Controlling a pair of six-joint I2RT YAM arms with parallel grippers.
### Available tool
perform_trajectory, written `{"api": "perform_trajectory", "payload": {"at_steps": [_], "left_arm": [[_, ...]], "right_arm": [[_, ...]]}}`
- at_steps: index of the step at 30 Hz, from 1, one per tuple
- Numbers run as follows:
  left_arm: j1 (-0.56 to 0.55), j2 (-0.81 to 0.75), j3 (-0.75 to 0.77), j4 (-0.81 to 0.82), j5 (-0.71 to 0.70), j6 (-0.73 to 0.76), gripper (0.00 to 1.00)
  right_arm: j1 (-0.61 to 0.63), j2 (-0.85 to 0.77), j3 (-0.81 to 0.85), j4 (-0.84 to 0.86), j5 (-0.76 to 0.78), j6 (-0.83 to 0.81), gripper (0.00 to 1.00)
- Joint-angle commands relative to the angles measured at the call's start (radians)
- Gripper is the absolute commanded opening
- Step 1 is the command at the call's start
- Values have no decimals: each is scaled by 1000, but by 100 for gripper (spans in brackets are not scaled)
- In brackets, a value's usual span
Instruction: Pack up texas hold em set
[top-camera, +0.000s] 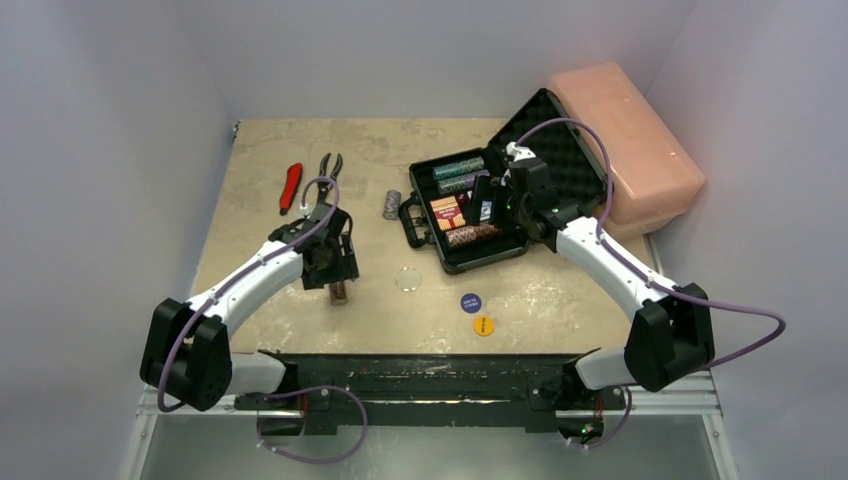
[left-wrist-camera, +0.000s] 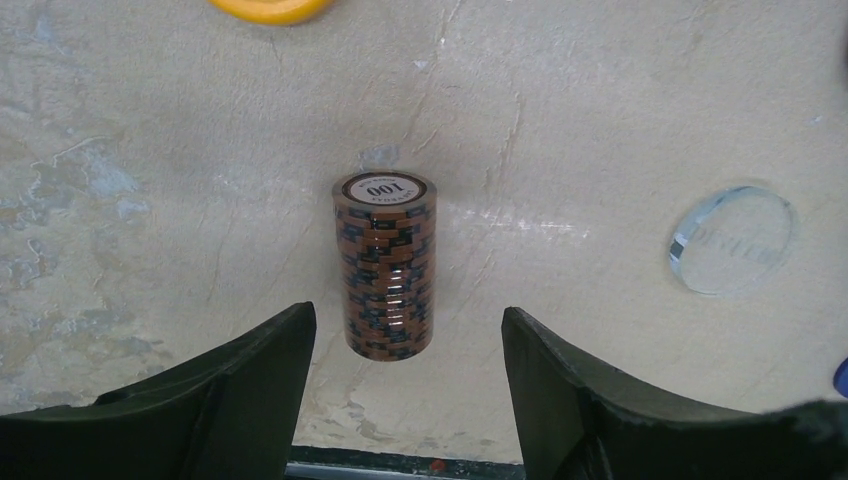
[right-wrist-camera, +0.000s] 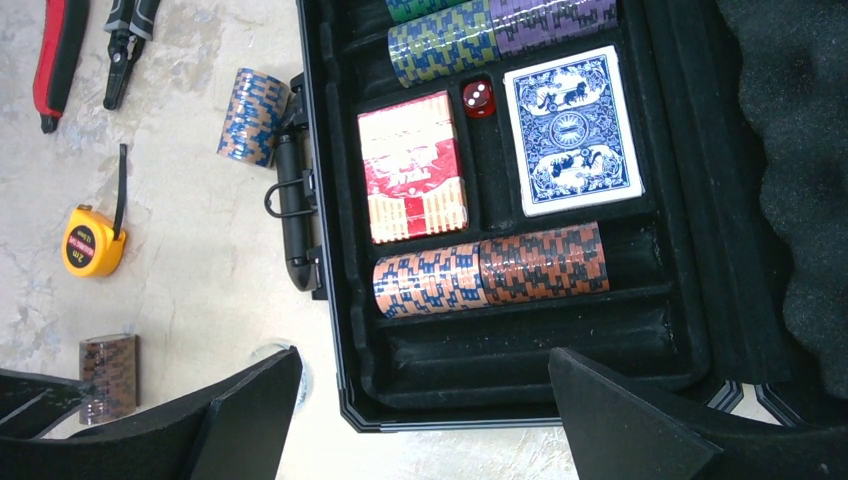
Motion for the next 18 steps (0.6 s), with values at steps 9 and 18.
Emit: {"api": "perform_trajectory", "payload": {"at_steps": [9, 18], "left_arm": [[-7, 84, -61, 100, -3, -29, 63], [-7, 102, -81, 138, -2, -37, 57]], "right_arm": [[-2, 16, -1, 27, -18, -13, 99], [0, 34, 6, 23, -24, -13, 99]]}}
